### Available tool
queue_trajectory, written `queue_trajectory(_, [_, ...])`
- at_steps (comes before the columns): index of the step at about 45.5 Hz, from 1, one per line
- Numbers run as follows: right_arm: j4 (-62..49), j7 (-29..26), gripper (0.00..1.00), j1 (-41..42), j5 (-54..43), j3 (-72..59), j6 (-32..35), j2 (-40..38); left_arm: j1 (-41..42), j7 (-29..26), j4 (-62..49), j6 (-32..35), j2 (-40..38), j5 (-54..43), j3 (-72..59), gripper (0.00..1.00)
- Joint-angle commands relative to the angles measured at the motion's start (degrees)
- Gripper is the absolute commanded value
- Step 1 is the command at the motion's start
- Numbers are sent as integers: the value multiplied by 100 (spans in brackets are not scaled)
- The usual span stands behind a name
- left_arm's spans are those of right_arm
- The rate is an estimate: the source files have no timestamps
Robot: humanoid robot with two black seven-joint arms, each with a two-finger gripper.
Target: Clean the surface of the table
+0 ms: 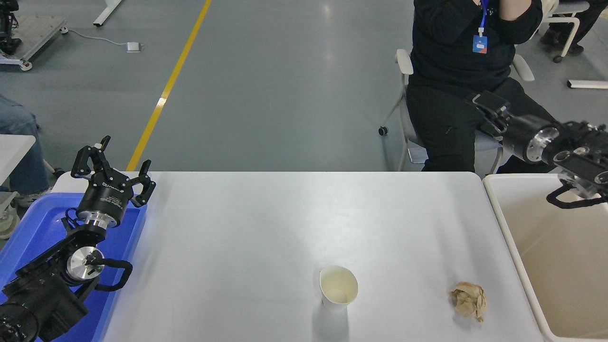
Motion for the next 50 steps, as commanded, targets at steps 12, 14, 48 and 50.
queue_trajectory(12, [2117,37,99,1785,-3047,-1343,10,-40,0,0,0,0,-4,0,0,100])
queue_trajectory(14, [2170,37,99,1917,-3091,-1422,10,13,0,0,0,0,-4,0,0,100])
queue_trajectory(48, [2821,45,99,2762,-3478,-2925,10,2667,0,0,0,0,-4,0,0,100])
queue_trajectory(50, [2821,45,99,2735,-3487,-2986,1,2868,0,0,0,0,-4,0,0,100])
